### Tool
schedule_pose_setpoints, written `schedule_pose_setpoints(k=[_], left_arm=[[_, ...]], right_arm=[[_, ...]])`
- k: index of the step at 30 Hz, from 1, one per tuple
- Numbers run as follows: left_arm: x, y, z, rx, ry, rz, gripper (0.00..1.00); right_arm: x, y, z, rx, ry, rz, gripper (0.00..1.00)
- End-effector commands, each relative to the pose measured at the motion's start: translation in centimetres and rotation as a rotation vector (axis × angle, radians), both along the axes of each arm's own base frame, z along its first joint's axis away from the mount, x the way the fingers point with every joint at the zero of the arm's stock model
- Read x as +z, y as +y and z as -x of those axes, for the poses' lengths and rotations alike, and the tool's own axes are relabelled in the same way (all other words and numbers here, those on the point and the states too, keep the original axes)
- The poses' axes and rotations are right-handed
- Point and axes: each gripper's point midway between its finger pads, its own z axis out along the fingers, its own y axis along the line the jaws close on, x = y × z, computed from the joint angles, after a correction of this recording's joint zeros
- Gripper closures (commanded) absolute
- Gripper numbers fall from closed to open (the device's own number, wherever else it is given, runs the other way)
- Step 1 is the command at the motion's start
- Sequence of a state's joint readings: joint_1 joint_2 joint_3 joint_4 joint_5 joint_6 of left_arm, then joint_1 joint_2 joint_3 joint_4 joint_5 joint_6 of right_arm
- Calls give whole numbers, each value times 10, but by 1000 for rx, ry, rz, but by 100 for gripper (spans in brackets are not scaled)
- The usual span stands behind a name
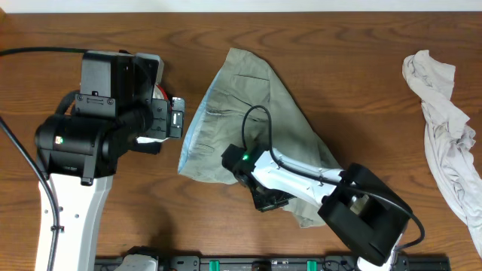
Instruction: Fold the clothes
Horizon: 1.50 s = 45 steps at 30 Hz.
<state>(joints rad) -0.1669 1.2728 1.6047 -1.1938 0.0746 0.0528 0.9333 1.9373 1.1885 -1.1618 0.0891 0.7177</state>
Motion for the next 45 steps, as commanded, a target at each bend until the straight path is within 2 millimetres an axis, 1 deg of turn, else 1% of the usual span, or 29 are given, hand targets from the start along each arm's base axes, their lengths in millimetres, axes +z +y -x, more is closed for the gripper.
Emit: schedule_pose_setpoints(k=[1,3,5,7,9,11,13,14,15,17,19,21,23,26,28,32,33,34,35,36,37,39,42,45], left_arm=[[0,1,-1,-2,-1,-11,2],[0,1,-1,-3,-2,-11,2],[1,1,-1,-2,-4,-10,2],[1,1,-2,-3,-6,-10,2],[1,1,-2,-3,-6,-10,2],[1,1,-2,-2,-8,-10,2],[1,0,-2,-2,-9,-10,2],[1,0,-2,-2,-9,-10,2],[1,0,-2,-2,-9,-10,2],[2,0,-3,-2,-12,-9,2],[2,0,-3,-3,-15,-8,2],[3,0,-4,-2,-19,-7,2],[3,0,-4,-2,-20,-7,2],[3,0,-4,1,-19,-5,2],[3,0,-4,0,-19,-5,2],[3,0,-4,0,-19,-5,2],[3,0,-4,0,-19,-5,2],[3,0,-4,1,-20,-5,2],[3,0,-4,0,-20,-5,2],[3,0,-4,1,-19,-5,2],[3,0,-4,0,-19,-5,2],[3,0,-4,0,-18,-5,2],[3,0,-4,1,-19,-5,2],[3,0,-5,0,-21,-5,2]], right_arm=[[20,-22,-19,-8,-113,97,99],[44,-36,-31,-10,-179,147,99],[73,-46,-46,-21,-258,147,99],[106,-53,-62,-55,-342,104,99],[146,-64,-82,-89,-433,25,99],[177,-79,-99,-132,-511,-43,99],[205,-100,-118,-176,-598,-92,99],[218,-115,-129,-205,-647,-108,99],[227,-128,-138,-232,-690,-117,99],[243,-161,-162,-274,-785,-115,99],[253,-187,-184,-281,-849,-115,99],[256,-204,-206,-278,-891,-147,99],[255,-216,-226,-269,-920,-193,99],[247,-238,-254,-272,-957,-205,99],[237,-252,-269,-280,-965,-183,99],[209,-277,-295,-305,-960,-152,99],[202,-282,-300,-309,-958,-146,89],[194,-286,-305,-318,-952,-142,70],[186,-290,-308,-325,-942,-139,39],[178,-292,-309,-333,-925,-137,21],[169,-293,-307,-342,-899,-141,13],[158,-287,-298,-350,-838,-170,1],[149,-277,-279,-399,-758,-216,1],[138,-252,-255,-459,-634,-342,2]])
